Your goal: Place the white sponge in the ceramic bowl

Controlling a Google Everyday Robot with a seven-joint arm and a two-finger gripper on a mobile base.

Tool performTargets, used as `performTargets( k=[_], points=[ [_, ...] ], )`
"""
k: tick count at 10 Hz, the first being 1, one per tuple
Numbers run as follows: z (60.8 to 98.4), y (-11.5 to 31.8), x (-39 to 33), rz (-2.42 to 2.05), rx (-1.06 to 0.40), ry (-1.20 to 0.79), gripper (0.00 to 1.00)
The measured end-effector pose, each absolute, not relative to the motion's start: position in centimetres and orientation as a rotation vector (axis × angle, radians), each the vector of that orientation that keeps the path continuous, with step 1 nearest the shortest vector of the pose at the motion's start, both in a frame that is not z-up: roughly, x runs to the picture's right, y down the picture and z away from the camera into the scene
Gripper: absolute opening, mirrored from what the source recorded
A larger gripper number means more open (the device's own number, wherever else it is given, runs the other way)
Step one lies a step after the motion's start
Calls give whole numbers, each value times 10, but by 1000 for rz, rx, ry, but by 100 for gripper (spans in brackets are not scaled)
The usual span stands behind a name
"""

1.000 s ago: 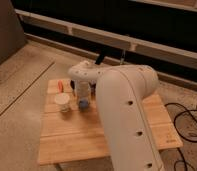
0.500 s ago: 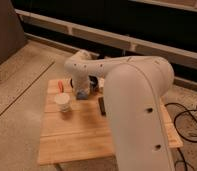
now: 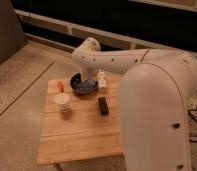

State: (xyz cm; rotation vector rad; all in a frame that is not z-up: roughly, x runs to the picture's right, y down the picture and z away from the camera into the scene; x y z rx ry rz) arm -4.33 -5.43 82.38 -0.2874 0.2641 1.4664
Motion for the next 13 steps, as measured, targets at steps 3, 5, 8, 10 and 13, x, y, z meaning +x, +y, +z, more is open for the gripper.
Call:
performTargets(
  k=[3,5,8,10,13],
  points=[
    [825,-54,-40,1472,-284,269,0],
    [839,-64,-35,1507,-278,282,0],
    [884,-77,-40,1526,-292,327,0],
    [906,-84,-43,1527,-299,348,0],
    [947,-88,-87,1465,-365,307,0]
  ],
)
